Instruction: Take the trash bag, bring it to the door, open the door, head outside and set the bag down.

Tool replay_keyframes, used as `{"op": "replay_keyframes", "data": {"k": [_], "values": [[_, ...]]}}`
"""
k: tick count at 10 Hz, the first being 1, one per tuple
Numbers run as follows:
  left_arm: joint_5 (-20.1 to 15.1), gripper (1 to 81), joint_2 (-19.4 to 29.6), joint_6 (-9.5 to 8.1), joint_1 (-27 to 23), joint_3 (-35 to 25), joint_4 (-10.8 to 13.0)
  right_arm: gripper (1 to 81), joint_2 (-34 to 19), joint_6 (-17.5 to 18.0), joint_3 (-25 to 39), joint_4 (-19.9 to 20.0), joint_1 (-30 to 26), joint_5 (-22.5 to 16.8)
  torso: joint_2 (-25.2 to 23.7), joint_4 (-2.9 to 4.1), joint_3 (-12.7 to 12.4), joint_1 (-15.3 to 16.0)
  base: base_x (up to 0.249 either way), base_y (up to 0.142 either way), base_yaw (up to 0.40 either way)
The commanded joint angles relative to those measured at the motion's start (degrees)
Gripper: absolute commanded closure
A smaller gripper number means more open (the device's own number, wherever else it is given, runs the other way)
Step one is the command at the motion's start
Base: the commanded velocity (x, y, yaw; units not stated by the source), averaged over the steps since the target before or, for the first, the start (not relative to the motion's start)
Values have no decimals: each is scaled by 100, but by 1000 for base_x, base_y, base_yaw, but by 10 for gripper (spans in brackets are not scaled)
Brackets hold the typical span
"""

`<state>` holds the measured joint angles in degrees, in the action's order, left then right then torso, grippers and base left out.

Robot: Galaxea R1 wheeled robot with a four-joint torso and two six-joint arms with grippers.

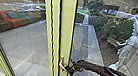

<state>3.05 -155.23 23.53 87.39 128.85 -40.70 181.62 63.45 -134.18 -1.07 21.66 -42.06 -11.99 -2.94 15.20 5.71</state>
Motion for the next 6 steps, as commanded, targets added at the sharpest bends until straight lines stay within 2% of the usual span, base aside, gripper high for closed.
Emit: {"op": "replay_keyframes", "data": {"k": [1, 4, 6], "values": [[-507, 811, 89, -24, -131, -53, -43, 10, 339, 466, -257, -323, -966, 198, 0, 0, 0, 2, 113, 0, 0], [-524, 811, 97, -24, -139, -53, -43, 10, 339, 484, -257, -280, -1123, 189, -2, -4, 0, -6, 112, 0, 0], [-533, 811, 106, -24, -131, -53, -43, 10, 281, 484, -257, -244, -1230, 189, 2, -4, 2, 0, 32, 0, 0]]}}
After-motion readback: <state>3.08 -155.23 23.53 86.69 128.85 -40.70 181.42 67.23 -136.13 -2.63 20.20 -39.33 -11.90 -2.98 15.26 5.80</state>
